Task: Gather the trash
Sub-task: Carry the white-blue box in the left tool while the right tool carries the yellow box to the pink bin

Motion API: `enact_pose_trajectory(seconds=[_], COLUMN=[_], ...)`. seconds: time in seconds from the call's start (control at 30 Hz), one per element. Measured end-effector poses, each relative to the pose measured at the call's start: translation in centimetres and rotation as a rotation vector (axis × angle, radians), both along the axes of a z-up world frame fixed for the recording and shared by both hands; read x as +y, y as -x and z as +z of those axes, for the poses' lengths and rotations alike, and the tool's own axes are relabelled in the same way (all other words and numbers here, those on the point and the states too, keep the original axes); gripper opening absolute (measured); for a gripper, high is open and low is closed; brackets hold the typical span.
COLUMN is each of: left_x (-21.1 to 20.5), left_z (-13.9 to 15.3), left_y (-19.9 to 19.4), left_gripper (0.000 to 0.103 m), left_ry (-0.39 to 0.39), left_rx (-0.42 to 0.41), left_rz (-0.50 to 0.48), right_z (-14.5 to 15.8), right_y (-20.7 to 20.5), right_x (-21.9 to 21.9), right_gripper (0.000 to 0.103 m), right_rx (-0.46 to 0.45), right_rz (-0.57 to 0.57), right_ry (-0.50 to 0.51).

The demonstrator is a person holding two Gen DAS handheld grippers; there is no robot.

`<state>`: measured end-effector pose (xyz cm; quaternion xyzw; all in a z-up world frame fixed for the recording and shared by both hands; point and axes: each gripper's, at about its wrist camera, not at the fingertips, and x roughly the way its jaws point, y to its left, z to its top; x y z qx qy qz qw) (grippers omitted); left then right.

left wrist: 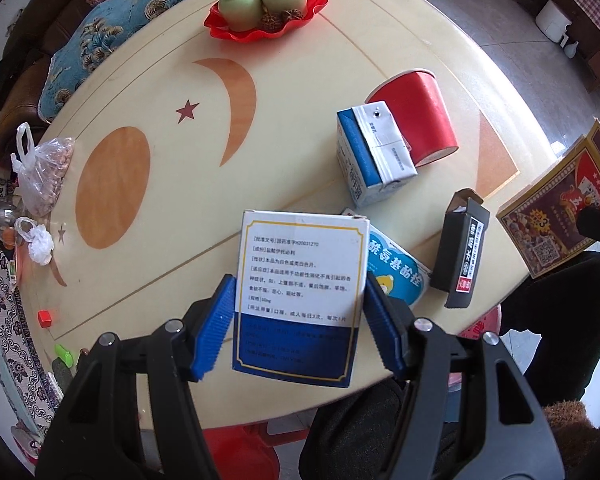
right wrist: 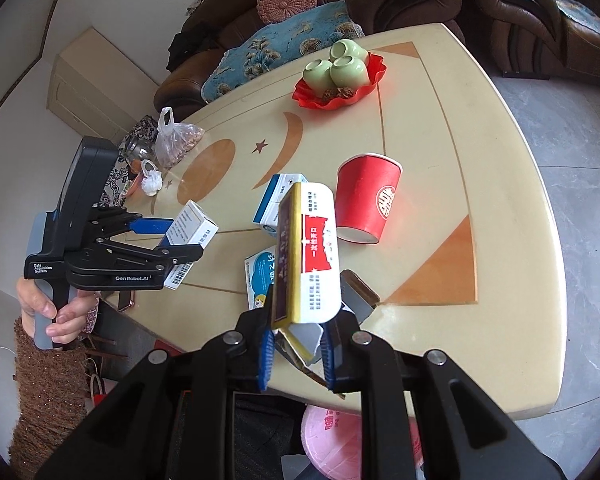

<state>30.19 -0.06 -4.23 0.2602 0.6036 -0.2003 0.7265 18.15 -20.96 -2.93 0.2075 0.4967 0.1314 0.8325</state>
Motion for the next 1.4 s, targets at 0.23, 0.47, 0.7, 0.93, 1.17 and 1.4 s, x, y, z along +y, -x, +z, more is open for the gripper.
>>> enact_pose_trajectory(seconds=[0.23, 0.47, 0.7, 0.93, 1.17, 1.4], left_x=[0.9, 0.9, 1.3, 0.5, -1.2, -2.9], left_z=[1.8, 1.4, -0.1, -2.1, -4.8, -7.6], left_y=[4.4, 9.6, 13.8, 17.7, 21.0, 23.1], left_gripper=[0.062, 0.062, 0.062, 0.062, 0.062, 0.062], left_ry=[0.019, 0.049, 0.067, 0.102, 0.108, 0.103], left_rx=[-0.047, -0.075, -0.101, -0.11, -0.101, -0.051], left_rz=[0.005, -0.006, 0.017, 0.016, -0.017, -0.075], right_z=[1.6, 1.4, -0.3, -2.1, -3.4, -5.5], right_y=[3.9, 7.7, 11.2, 13.7, 15.8, 17.2], right_x=[0.2, 0.7, 1.3, 2.4, 3.5, 3.9], right_gripper=[0.019, 0.019, 0.019, 0.019, 0.019, 0.019], right_rx=[-0.029, -0.034, -0.033, -0.032, -0.032, -0.011], right_rz=[0.008, 0.024, 0.034, 0.052, 0.078, 0.086], right_ry=[0.058, 0.075, 0.11, 0.164, 0.212, 0.233])
